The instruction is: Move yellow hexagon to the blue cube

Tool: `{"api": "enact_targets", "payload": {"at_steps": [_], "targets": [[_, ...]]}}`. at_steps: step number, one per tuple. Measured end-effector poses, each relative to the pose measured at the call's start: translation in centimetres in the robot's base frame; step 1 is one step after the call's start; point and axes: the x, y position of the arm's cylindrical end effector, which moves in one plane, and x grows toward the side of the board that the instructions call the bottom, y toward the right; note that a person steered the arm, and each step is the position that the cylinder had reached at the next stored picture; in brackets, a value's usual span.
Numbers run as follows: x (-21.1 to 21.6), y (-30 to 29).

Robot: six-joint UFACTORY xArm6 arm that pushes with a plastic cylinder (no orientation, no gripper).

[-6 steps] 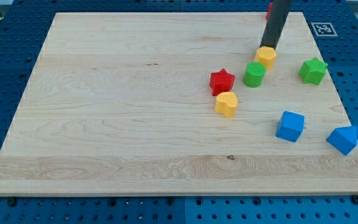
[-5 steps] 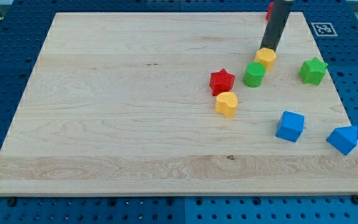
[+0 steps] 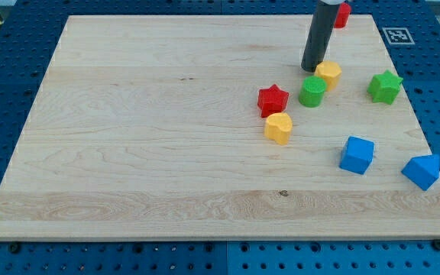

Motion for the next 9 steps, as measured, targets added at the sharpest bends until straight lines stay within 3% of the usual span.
{"api": "enact_targets", "payload": {"at_steps": [1, 3, 9], "targets": [[1.6, 0.3], [0.7, 4.7], [5.2, 4.4]]}}
